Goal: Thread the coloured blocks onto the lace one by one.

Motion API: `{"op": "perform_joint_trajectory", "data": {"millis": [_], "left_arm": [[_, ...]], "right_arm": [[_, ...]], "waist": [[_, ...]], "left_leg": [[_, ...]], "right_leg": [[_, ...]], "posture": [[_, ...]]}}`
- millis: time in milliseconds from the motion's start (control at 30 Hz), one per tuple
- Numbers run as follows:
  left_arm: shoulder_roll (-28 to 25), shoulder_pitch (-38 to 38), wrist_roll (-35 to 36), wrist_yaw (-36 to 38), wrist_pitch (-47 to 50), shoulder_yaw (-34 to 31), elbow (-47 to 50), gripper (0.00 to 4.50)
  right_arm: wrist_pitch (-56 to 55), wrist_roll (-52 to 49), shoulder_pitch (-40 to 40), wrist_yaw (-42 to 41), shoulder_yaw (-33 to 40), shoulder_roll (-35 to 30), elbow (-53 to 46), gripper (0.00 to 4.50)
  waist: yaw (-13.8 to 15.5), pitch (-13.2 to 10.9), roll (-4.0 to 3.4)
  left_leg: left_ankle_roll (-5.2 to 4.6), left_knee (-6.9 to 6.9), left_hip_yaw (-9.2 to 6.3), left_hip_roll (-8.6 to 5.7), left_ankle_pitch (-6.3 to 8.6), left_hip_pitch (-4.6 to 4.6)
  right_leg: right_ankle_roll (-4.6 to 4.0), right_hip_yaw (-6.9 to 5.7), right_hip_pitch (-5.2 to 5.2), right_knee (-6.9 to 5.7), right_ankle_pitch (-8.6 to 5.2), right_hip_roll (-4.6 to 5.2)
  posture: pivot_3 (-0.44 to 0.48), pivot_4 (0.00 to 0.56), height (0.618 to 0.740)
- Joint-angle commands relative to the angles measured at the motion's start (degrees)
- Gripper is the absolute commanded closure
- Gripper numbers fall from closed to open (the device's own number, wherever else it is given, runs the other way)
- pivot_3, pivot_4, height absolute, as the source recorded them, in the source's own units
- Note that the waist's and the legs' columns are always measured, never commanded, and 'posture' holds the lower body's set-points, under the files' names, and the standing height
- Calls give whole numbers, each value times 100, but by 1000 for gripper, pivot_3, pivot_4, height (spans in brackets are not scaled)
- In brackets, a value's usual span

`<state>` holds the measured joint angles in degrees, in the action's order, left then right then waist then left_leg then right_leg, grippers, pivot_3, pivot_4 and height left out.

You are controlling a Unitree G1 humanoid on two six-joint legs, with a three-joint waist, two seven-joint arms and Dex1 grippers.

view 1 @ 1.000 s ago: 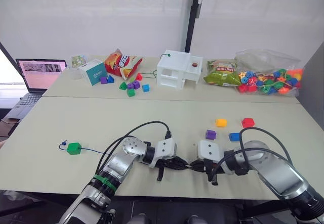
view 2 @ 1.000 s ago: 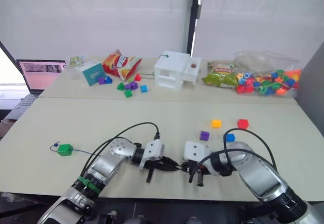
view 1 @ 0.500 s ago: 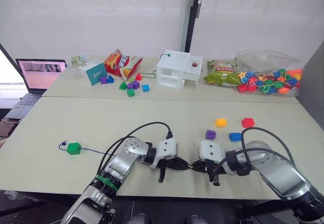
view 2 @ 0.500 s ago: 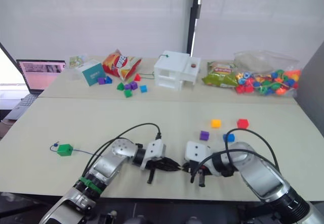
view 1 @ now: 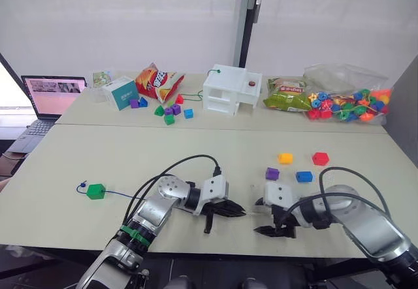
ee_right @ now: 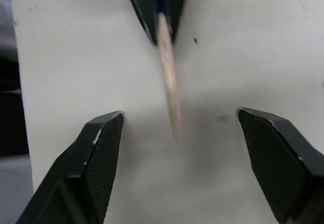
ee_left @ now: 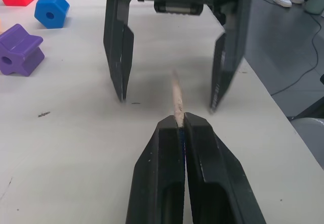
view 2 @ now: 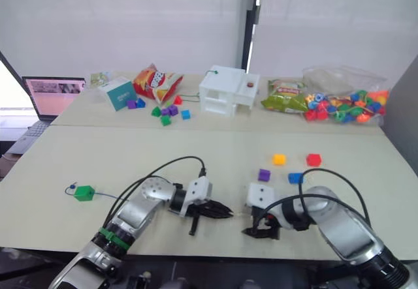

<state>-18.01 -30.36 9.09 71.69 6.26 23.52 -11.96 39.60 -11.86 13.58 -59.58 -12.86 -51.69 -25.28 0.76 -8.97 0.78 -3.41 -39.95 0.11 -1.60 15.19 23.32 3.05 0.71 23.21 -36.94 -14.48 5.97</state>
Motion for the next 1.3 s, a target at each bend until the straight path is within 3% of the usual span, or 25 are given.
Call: {"op": "perform_joint_trajectory", "data": {"millis": [33, 133, 233, 400, 600, 833, 1300], "left_arm": [[-92, 55, 41, 44, -84, -63, 200, 4500], [-232, 154, 103, 51, -48, -147, 348, 4500], [-449, 388, 224, -19, 89, -319, 701, 4500], [-690, 696, 472, -228, 502, -641, 1324, 4500], [-815, 838, 701, -430, 918, -832, 1809, 4500], [-831, 941, 760, -533, 1034, -768, 1987, 4500], [-756, 1174, 785, -843, 1152, -732, 2200, 4500]], "right_arm": [[139, -245, -394, 237, 736, -56, -254, 791], [332, -536, -928, 582, 1490, 174, -442, 791], [740, -1031, -1512, 1282, 2601, 958, -831, 791], [692, -1047, -2513, 2299, 3618, 1947, -1406, 791], [-61, -406, -2953, 3554, 3525, 2962, -1485, 791], [-665, 116, -2227, 4587, 3470, 3441, -357, 791], [-726, 311, 458, 5308, 3429, 2975, 2173, 791]], "waist": [[5, 0, 0], [4, 0, 0], [3, 0, -1], [23, 1, -2], [-13, 4, -7], [-31, 5, -10], [-65, 5, -14]], "left_leg": [[0, 0, 0, 0, 0, -1], [0, 4, -2, 1, 0, 0], [0, 6, -3, 6, 0, 0], [0, 9, -7, 7, 0, -3], [5, 10, -2, 6, -2, -10], [10, 13, 7, 4, -6, -19], [9, 17, 10, 3, -7, -16]], "right_leg": [[0, 0, 0, 0, 0, 0], [0, 0, -2, 4, 0, 1], [0, 2, 0, 3, 0, 0], [0, 4, -4, 1, 0, 8], [0, 9, -3, -5, 0, 7], [0, 12, -4, -7, 0, -3], [-1, 12, -2, -7, 0, -7]], "posture": [[0, 150, 740], [0, 150, 740], [0, 150, 740], [0, 150, 740], [0, 150, 740], [0, 150, 740], [0, 150, 740]]}}
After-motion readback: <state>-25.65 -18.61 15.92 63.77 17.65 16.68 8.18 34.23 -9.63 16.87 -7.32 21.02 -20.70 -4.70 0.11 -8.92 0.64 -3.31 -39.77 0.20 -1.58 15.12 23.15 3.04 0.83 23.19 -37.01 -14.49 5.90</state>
